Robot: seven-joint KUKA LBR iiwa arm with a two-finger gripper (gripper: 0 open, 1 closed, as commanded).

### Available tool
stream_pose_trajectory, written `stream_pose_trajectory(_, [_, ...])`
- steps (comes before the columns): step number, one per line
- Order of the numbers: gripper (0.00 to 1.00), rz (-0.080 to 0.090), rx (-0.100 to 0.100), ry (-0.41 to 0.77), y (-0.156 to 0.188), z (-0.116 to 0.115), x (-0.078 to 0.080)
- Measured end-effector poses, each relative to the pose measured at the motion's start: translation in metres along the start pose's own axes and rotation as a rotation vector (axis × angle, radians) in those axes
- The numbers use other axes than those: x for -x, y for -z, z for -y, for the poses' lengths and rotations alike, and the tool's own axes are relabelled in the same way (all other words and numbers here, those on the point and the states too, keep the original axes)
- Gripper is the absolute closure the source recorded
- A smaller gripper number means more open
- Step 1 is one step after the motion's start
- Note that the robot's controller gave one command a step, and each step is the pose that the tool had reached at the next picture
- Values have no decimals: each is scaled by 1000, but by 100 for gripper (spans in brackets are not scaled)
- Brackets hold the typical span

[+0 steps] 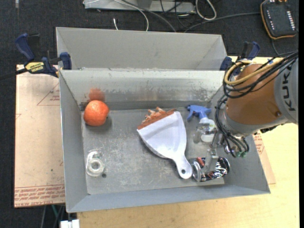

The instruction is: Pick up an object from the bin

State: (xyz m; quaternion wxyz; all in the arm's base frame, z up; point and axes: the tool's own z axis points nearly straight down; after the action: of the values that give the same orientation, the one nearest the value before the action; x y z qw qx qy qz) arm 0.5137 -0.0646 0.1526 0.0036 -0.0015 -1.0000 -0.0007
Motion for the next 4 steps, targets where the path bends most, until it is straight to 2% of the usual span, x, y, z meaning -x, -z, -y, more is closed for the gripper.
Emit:
stream_pose_trajectory(1, [0, 7, -1, 3, 4, -1, 2])
stream_pose_trajectory(2, [0, 1, 4, -98, -84, -103, -2])
stream_pose_trajectory(3, [0, 20, -3, -97, -25, -121, -8])
stream_pose_trajectory(4, [0, -3, -3, -222, -54, -98, -17])
